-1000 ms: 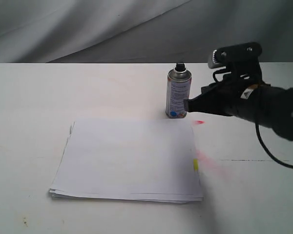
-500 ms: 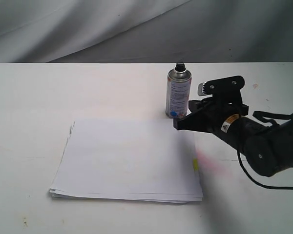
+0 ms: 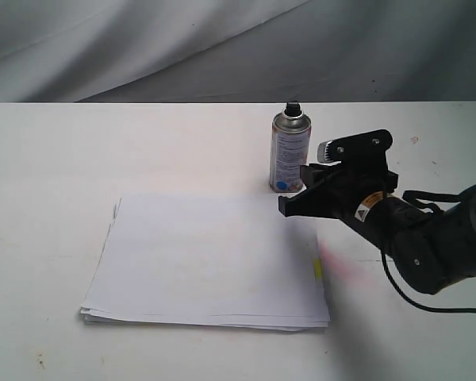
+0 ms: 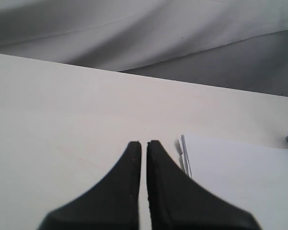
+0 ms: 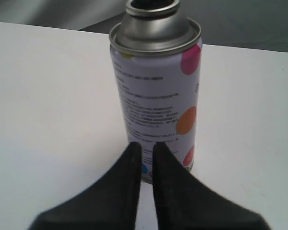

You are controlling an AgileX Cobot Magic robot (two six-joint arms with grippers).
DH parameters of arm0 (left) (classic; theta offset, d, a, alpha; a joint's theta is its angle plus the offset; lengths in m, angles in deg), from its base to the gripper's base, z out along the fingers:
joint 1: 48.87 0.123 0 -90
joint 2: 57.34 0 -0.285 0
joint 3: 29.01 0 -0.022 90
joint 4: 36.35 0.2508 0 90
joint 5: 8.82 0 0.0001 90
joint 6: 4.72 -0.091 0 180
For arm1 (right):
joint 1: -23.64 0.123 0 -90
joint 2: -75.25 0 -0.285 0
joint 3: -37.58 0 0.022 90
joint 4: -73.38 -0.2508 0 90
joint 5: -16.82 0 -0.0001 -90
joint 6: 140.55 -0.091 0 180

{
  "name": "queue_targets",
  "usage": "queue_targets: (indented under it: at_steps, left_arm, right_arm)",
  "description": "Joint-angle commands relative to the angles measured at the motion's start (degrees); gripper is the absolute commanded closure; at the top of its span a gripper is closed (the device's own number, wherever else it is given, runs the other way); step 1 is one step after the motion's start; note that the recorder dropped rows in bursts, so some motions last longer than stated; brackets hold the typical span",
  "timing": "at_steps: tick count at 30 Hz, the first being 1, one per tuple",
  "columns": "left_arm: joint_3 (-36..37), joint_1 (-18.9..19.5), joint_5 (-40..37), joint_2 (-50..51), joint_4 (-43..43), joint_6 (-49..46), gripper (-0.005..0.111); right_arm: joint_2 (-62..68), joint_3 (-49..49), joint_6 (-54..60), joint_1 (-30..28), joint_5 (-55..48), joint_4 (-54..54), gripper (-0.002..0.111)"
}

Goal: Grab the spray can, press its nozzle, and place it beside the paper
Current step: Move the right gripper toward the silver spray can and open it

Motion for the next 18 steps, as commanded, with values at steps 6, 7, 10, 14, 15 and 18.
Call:
queue_targets:
  at_steps: [6,7,10,14,15,18]
  left_arm:
    - [0.3,-0.2,0.2,-0.3,0.3,0.0,0.101]
    - [0.3,-0.2,0.2,-0.3,0.3,0.0,0.101]
    - [0.3,-0.2,0.2,-0.3,0.3,0.0,0.101]
    - [0.3,-0.2,0.2,-0.3,0.3,0.0,0.101]
    - [0.3,-0.2,0.2,-0.3,0.3,0.0,0.101]
    - [0.3,-0.2,0.2,-0.3,0.3,0.0,0.101]
  right_arm:
    - [0.1,0.1,2.5,0.1,0.7,2.1,0.020]
    - [0.1,0.1,2.5,0.1,0.7,2.1,0.018]
    - [0.1,0.1,2.5,0.1,0.7,2.1,0.016]
    - [0.5,-0.1,2.5,0.1,0.9,2.1,0.016]
    - [1.2,-0.4,2.5,0.1,1.3,1.8,0.016]
    - [3.8,-2.0,2.5,0.1,1.8,1.6,0.016]
